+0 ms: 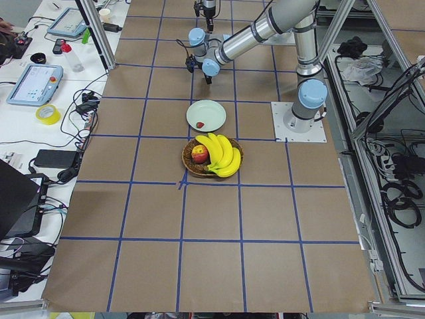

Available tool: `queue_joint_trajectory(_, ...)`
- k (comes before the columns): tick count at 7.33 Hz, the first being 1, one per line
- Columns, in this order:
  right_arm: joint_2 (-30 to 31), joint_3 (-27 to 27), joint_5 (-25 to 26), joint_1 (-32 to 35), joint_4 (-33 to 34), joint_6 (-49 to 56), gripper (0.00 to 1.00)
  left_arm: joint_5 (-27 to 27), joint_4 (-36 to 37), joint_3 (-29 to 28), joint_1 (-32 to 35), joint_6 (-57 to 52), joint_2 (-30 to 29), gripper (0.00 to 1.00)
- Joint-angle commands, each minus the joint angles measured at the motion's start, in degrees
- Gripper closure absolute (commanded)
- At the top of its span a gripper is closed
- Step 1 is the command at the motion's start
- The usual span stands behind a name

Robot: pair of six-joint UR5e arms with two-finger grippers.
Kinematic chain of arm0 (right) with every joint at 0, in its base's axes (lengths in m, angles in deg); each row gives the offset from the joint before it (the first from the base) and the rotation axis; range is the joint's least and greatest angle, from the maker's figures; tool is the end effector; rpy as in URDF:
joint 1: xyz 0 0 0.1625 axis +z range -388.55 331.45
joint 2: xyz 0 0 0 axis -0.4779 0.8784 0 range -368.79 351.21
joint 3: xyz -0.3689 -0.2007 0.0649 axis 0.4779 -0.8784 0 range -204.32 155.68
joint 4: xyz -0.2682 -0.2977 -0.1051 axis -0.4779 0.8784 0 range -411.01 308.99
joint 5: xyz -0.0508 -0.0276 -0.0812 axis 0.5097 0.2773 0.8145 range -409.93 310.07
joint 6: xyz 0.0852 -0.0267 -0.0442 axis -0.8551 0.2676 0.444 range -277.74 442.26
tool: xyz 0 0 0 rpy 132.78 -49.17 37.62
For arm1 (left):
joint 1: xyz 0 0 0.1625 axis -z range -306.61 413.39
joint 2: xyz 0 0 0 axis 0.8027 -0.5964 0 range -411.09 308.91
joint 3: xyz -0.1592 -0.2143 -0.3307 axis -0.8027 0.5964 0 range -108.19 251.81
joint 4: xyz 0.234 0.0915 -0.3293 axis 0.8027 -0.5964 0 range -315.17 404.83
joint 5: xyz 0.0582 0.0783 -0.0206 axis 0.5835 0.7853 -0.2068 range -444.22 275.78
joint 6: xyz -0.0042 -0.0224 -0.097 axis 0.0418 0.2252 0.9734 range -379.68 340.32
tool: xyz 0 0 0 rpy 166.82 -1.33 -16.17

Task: Collect all strawberries into plate
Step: 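Grasp the last strawberry with the right gripper while the left grasps the midway one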

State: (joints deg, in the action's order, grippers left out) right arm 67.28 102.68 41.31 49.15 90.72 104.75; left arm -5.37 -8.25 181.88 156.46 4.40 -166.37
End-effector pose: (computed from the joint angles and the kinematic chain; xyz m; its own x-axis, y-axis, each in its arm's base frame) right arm 0.0322 -0.4681 0.1721 -0.9839 -0.1767 0.0251 -0.1769 0.9842 -0.0044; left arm -0.2710 -0.4929 0.1565 -0.9696 -0.2158 0.1149 -0.1883 0.9589 0.2120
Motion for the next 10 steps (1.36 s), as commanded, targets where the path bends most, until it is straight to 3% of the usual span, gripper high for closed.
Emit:
queue_joint_trajectory(1, 0.4, -0.3, 0.3, 0.0, -0.3, 0.0, 1.00, 0.0, 0.2, -0.3, -0.1, 1.8, 1.6, 1.00)
queue_joint_trajectory(3, 1.6, -2.1, 0.9, 0.5, -1.4, -2.9, 1.00, 0.6, -1.5, -4.8, -0.9, -1.9, 3.2, 1.00)
queue_joint_trajectory(4, 2.0, -4.9, 0.3, 1.1, -6.2, -4.7, 1.00, 4.4, -6.5, -7.7, -3.0, -7.6, 3.8, 1.00)
queue_joint_trajectory(5, 2.0, -7.3, 0.0, 4.0, -10.0, -7.9, 1.00, 5.0, -8.5, -9.5, -6.5, -11.7, 4.5, 1.00)
queue_joint_trajectory(7, 1.9, -9.7, -0.2, 14.3, -10.6, -22.9, 1.00, 5.1, -10.6, -9.5, -14.5, -26.6, 5.5, 1.00)
queue_joint_trajectory(10, -4.1, -22.9, -3.6, 29.6, -16.4, -48.8, 1.00, 8.0, -12.9, -5.1, -21.1, -37.4, 5.9, 1.00)
